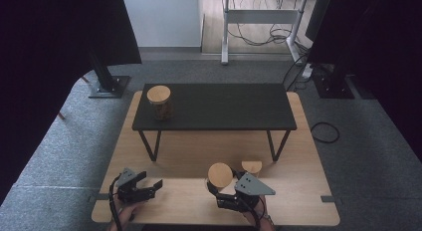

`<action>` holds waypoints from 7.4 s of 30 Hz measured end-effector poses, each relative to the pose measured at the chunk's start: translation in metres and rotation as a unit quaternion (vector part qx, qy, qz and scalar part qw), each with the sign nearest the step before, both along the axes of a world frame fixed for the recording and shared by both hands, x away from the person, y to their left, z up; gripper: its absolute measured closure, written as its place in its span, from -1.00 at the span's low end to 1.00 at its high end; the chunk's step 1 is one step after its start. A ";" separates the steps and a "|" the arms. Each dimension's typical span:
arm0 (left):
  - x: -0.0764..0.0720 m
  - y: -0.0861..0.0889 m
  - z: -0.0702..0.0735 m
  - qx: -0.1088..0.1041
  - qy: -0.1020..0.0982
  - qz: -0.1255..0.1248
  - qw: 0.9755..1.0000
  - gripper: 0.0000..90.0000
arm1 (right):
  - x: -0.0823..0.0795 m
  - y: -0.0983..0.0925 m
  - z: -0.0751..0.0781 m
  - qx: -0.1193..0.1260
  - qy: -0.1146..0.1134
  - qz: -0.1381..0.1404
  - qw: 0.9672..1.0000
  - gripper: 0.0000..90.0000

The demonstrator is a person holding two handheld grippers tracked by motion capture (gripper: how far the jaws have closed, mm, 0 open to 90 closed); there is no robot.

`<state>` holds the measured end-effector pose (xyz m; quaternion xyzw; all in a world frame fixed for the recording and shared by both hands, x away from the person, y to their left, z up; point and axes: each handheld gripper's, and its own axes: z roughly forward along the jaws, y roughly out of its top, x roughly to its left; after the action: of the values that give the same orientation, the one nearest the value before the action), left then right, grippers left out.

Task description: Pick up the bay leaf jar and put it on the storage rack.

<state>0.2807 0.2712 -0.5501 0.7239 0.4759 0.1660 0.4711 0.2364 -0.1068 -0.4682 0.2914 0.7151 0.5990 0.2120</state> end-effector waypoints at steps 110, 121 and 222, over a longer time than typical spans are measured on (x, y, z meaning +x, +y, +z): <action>0.001 -0.002 0.000 0.008 0.003 -0.007 1.000 -0.68 | 0.024 -0.013 0.094 0.019 -0.078 0.013 0.997 -0.44; 0.001 -0.002 0.000 0.006 0.004 -0.008 1.000 -0.68 | 0.030 -0.013 0.105 0.012 -0.087 0.010 0.996 -0.44; 0.002 -0.002 0.000 0.012 0.004 -0.011 1.000 -0.68 | 0.112 -0.004 0.145 -0.009 -0.092 -0.022 0.995 -0.44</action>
<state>0.2823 0.2687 -0.5501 0.7354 0.4674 0.1634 0.4626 0.3489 -0.1104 -0.3227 0.2489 0.6912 0.6119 0.2929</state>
